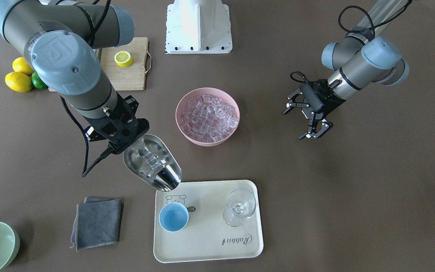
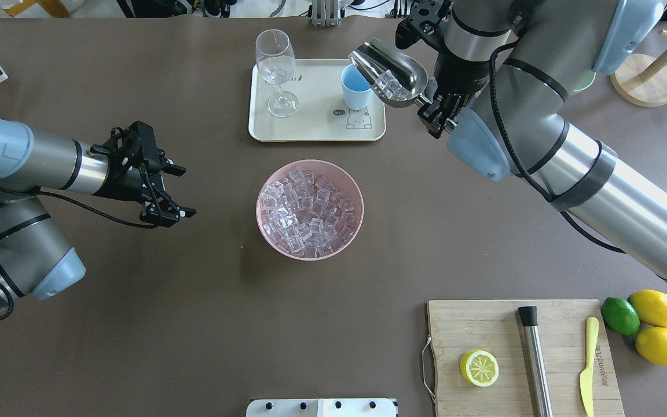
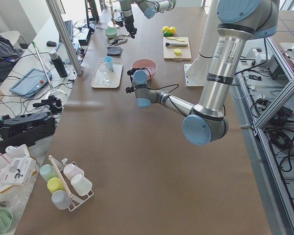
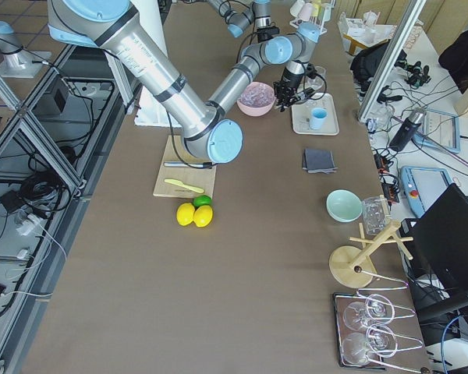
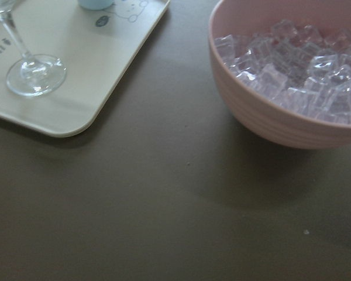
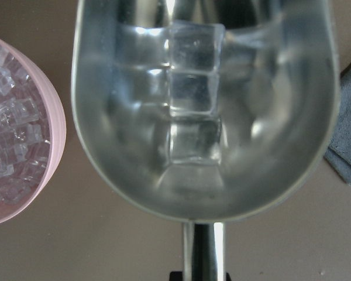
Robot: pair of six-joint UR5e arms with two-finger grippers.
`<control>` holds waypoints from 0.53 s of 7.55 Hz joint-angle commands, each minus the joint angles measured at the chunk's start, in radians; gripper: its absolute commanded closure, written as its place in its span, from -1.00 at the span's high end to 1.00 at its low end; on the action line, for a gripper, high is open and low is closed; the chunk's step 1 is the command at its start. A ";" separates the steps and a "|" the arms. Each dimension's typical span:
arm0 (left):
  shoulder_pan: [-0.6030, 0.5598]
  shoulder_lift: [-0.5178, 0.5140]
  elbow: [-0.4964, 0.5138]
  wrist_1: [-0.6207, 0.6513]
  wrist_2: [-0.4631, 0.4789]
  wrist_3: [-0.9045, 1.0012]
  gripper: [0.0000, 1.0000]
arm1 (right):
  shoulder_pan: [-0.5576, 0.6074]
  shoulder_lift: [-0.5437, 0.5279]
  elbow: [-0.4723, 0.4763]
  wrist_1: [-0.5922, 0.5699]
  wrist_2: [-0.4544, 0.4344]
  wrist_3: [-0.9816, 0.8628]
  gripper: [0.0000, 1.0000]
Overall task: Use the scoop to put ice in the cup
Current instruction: 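Lift the filled scoop toward the light-blue cup while the left gripper withdraws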
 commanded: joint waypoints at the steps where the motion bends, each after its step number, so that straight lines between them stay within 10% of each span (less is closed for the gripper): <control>1: -0.087 0.011 -0.031 0.229 0.005 0.000 0.96 | -0.001 0.157 -0.185 -0.201 0.000 -0.086 -1.00; 4: -0.141 0.008 -0.036 0.575 0.005 0.001 0.96 | 0.001 0.230 -0.325 -0.298 -0.032 -0.110 -1.00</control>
